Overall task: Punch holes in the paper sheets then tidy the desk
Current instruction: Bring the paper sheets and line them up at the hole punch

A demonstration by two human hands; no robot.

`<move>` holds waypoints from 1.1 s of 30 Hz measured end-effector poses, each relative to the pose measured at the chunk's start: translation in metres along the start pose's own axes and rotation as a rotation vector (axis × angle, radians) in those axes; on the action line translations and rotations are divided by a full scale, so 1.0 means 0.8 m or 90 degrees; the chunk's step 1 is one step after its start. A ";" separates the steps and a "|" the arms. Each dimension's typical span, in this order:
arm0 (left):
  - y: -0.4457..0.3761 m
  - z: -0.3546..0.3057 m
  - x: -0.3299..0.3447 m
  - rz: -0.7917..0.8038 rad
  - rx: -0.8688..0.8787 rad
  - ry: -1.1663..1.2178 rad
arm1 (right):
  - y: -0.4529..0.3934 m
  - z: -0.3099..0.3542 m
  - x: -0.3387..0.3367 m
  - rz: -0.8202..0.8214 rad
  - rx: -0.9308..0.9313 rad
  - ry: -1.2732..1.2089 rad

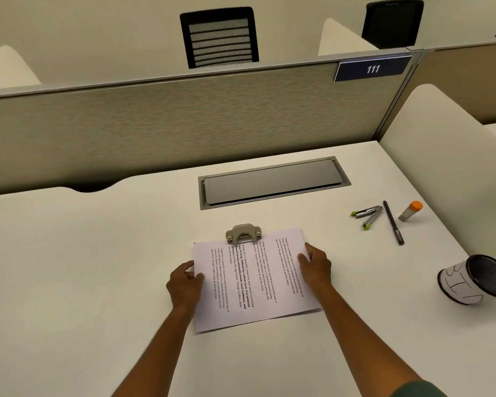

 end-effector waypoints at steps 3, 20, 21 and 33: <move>-0.002 0.001 -0.002 -0.001 0.000 -0.004 | 0.001 0.001 0.000 -0.002 -0.002 -0.002; -0.009 0.001 -0.003 -0.013 0.010 -0.011 | 0.003 0.009 0.001 0.007 -0.032 0.019; -0.009 0.002 -0.003 -0.015 0.013 -0.014 | 0.003 0.009 0.001 0.005 -0.029 0.014; -0.012 0.002 -0.005 -0.042 0.033 -0.040 | 0.005 0.008 0.002 0.000 -0.027 0.018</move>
Point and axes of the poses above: each hand's wrist, its own y-axis away from the middle knuckle, its own x-axis out of the palm, z = x × y, the point moved 4 cm from there along -y, towards the middle knuckle, and after that the axes turned 1 degree about y, right-handed, at the moved point
